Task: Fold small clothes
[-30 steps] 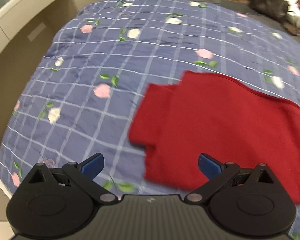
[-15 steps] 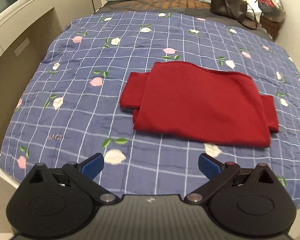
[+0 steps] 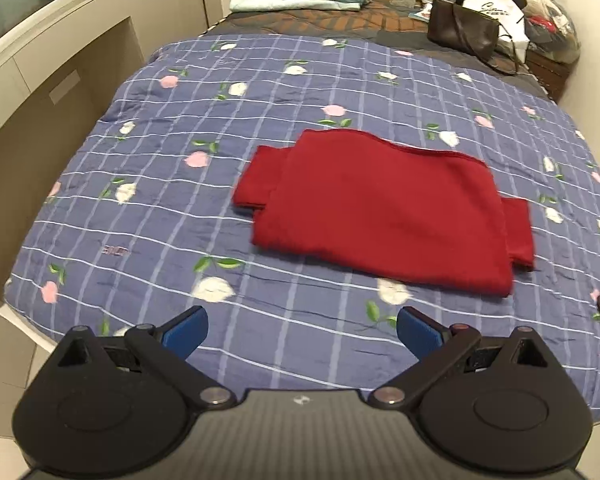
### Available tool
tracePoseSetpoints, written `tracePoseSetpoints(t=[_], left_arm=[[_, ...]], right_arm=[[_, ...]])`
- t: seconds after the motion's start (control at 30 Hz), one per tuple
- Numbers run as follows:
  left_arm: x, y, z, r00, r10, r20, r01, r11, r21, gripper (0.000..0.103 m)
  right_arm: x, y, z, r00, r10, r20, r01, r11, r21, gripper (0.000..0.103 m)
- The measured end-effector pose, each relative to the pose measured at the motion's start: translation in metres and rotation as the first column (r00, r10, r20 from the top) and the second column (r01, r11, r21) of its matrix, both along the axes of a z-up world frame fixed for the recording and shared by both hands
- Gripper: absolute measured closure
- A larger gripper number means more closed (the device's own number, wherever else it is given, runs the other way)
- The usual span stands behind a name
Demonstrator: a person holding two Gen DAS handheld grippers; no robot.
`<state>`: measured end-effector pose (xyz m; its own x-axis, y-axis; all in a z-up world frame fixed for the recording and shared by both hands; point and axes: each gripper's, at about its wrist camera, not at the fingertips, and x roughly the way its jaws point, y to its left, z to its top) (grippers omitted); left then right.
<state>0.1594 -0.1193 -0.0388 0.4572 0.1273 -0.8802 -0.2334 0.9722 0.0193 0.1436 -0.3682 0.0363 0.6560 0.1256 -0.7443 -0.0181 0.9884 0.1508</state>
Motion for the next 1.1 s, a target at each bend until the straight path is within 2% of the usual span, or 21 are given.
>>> tracePoseSetpoints(t=[0.2,0.4,0.77,0.97,1.1], left_arm=[[-0.001,-0.042,0.009,1.000,0.001,0.028,-0.001,1.000,0.025,0.001],[-0.005,-0.070,0.020,0.998,0.033,0.046,-0.035,0.998,0.051,0.000],[-0.013,-0.072,0.031,0.990,0.142,0.011,-0.142,0.984,0.105,0.001],[-0.011,-0.067,0.029,0.986,0.164,-0.041,-0.156,0.975,0.161,0.001],[-0.006,-0.058,0.025,0.983,0.172,-0.061,-0.160,0.972,0.170,0.001]], right_arm=[[0.003,-0.044,0.012,0.999,0.012,0.031,-0.011,1.000,-0.010,0.001],[0.012,-0.070,0.017,0.996,0.067,0.056,-0.066,0.998,-0.015,0.001],[0.031,-0.078,0.012,0.983,0.177,0.045,-0.179,0.983,0.029,0.001],[0.042,-0.070,0.003,0.975,0.222,0.005,-0.222,0.974,0.051,0.001],[0.049,-0.061,-0.006,0.969,0.246,-0.028,-0.244,0.968,0.056,0.001]])
